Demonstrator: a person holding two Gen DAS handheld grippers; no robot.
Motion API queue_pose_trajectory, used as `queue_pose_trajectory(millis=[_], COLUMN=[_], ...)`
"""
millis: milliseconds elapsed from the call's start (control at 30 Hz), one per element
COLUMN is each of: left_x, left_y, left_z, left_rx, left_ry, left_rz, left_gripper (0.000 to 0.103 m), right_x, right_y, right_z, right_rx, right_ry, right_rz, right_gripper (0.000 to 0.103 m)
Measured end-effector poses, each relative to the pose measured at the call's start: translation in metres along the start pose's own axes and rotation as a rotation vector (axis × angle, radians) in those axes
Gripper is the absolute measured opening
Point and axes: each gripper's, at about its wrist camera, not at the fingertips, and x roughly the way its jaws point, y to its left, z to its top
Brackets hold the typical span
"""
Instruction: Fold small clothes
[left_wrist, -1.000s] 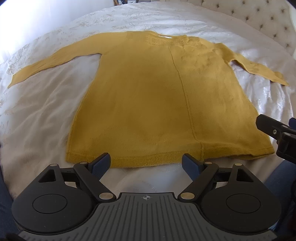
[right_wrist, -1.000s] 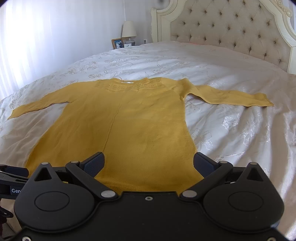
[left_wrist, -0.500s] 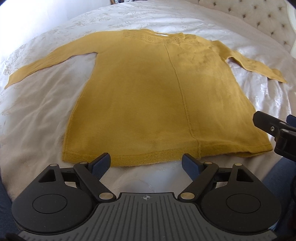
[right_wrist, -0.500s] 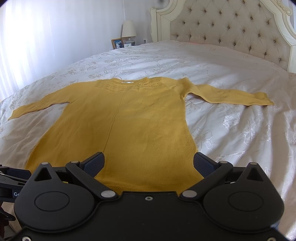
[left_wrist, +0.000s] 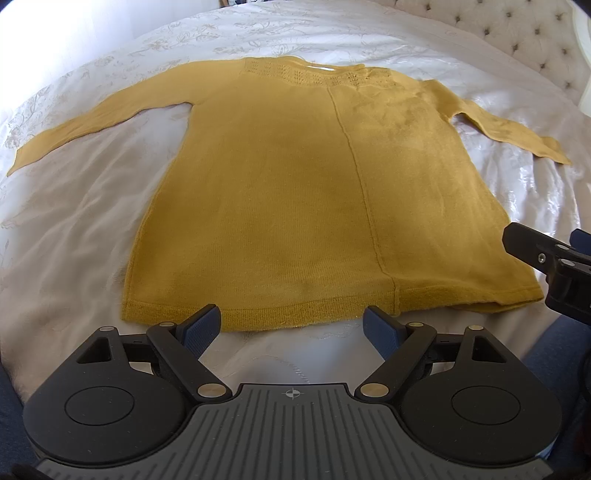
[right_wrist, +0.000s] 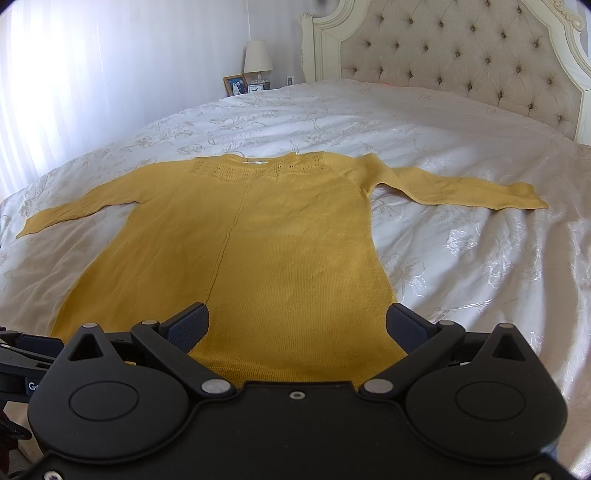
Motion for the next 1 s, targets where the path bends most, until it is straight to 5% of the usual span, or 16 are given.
queue_pose_trajectory(millis=[1000], left_x=[0.0091], left_y=[0.0014], left_z=[0.0009], left_rx=[-0.002], left_ry=[0.031], left_rz=[-0.018], left_gripper=[0.084], right_x=[0.005], right_y=[0.0049], right_z=[-0.0015], right_rx=[-0.003], right_ry=[0.015], right_rz=[0.002], right_gripper=[0.102])
